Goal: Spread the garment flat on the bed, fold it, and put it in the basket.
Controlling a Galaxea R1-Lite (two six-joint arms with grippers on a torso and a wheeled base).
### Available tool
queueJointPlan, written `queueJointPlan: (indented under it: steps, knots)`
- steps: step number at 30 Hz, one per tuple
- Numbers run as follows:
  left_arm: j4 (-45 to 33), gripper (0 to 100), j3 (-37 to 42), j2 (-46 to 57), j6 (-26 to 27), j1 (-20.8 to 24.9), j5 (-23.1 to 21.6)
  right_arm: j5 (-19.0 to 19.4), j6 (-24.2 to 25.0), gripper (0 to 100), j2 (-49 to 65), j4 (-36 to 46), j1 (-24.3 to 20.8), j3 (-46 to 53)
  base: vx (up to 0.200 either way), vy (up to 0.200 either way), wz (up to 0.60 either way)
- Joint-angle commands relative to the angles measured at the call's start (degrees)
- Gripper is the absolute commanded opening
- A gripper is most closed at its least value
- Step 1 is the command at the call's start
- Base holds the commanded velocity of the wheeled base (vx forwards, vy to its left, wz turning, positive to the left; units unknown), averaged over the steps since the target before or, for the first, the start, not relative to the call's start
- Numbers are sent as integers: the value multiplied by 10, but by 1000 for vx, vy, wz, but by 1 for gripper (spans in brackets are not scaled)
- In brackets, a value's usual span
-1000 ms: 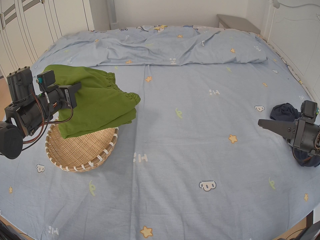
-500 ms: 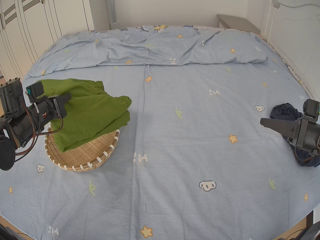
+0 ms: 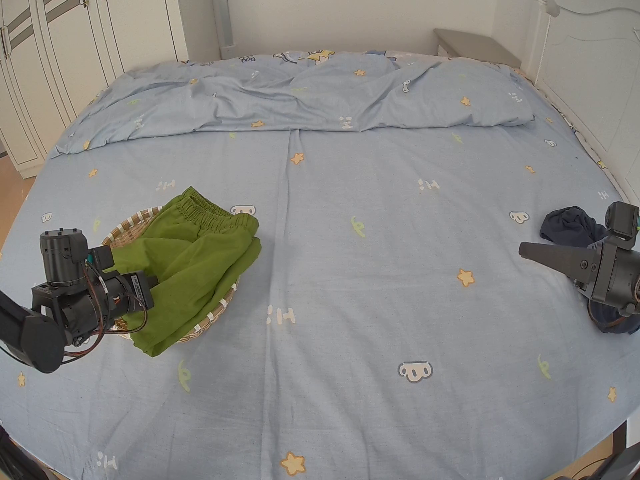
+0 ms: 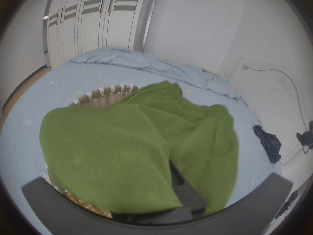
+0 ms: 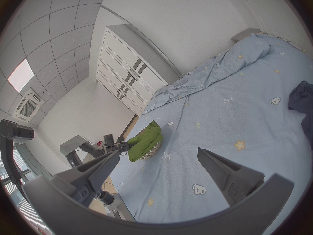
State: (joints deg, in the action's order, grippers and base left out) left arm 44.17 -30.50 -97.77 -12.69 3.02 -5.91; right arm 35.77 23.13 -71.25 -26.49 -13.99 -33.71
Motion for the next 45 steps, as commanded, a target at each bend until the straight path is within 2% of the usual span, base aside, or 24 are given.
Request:
queueJointPlan:
  steps: [1,5,11,12,22,24,30,38,40,41,45]
  knots:
    - [22,0,-28,-119,-10,-36,0,0,0,100,1,2,-2,1,0,0,0]
    - [22,0,-53,-167,-11,-43,0,0,0,100,0,1,-2,1,0,0,0]
    - [19,0,-56,-162,-11,-45,1,0,0,100,-1,1,-2,1,0,0,0]
    - [20,100,-55,-156,-12,-44,1,0,0,100,-1,2,-2,1,0,0,0]
    - [-23,100,-50,-29,-7,-44,4,0,0,100,0,1,-2,1,0,0,0]
    - [-139,100,-76,42,4,-45,13,0,0,100,0,4,-2,0,0,0,0]
    - [-378,100,-157,129,8,-50,15,0,0,100,1,9,-2,-1,0,0,0]
    - [-501,100,-210,217,17,-78,34,-1,-1,100,17,9,-2,0,0,0,0]
    - [-501,100,-210,217,17,-78,34,-1,-1,100,17,9,-2,0,0,0,0]
    - [-565,100,-236,277,24,-79,41,-1,-7,100,47,8,-2,6,0,0,0]
    - [-595,100,-230,357,24,-67,39,-1,-48,100,103,8,-9,50,0,0,0]
